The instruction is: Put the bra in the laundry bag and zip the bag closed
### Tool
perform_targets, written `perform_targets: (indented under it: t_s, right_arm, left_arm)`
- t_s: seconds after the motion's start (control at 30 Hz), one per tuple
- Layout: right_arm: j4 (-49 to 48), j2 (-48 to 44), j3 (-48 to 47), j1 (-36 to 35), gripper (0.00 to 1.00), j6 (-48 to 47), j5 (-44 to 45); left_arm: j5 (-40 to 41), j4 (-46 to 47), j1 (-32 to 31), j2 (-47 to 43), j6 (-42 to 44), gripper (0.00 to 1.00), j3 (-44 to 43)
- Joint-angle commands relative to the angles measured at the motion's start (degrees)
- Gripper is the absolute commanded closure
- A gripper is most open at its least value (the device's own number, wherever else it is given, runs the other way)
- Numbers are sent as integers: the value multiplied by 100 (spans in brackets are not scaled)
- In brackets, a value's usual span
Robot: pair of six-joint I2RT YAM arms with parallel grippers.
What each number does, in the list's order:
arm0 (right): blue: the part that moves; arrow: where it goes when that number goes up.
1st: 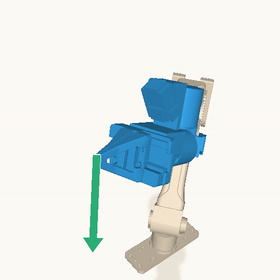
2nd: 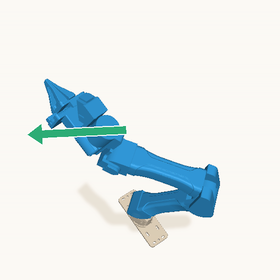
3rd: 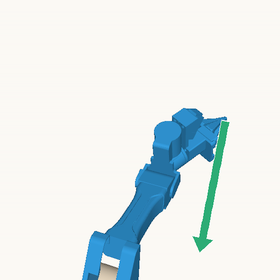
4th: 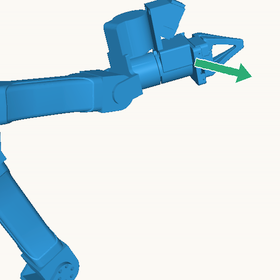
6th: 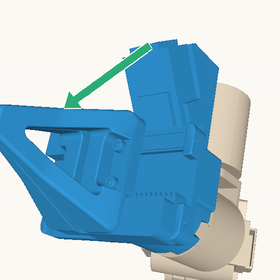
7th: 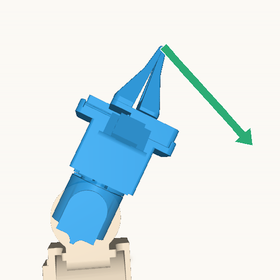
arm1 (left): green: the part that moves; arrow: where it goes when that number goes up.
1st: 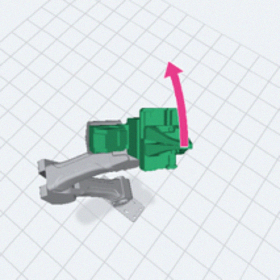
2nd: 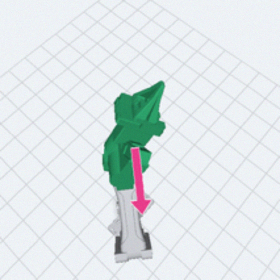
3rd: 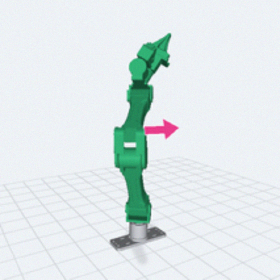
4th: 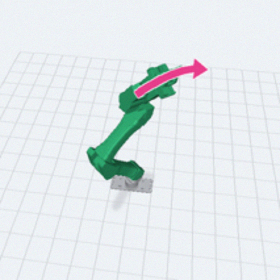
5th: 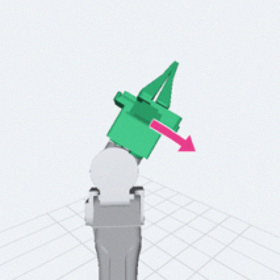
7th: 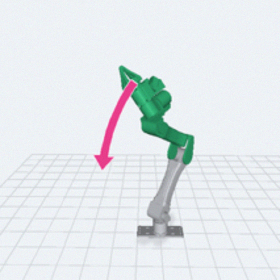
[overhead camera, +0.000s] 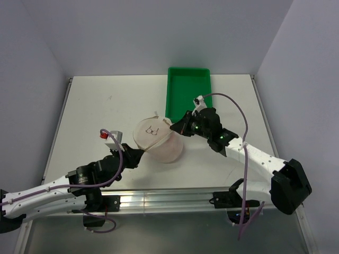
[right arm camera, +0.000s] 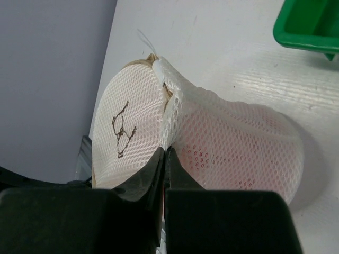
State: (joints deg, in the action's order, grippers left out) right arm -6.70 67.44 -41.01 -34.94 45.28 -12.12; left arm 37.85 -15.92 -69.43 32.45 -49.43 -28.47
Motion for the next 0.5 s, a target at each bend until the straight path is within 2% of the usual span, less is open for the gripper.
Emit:
perform_targets:
  t_s: [0.0,0.03,0.07,0.1,0.2,0.3,0.33,0.47]
  right_arm:
    - [80,479,-730,286,100,-669,-440]
    - [98,515,-767,260,93,-678,-449]
    - [46,516,-750,225,82,-574,-458]
    - [28,403,-637,146,54,-520,-319]
    - [151,-44,-409,-21,21,-380,163]
    - [423,-652,-67,-451,19,-213,648]
    - [554,-818,49,-800,19,-143,1067]
    - [311,-1364,742,-1479,19,567,1668]
  left_arm:
    - [127,-500,-27,-90,-58,100,-10]
    - [66,-334,-27,-63,-58,100,-18]
    - [13,-228,-27,-20,-41,100,-44]
    - [-66,-123,-36,111,-32,100,-80]
    - [-84,325,-62,454,47,100,-246]
    - [-49,809,-114,797,205,100,-457]
    - [55,897,-193,1059,258,100,-588]
    - [197,1503,-360,1650,486,100,-757]
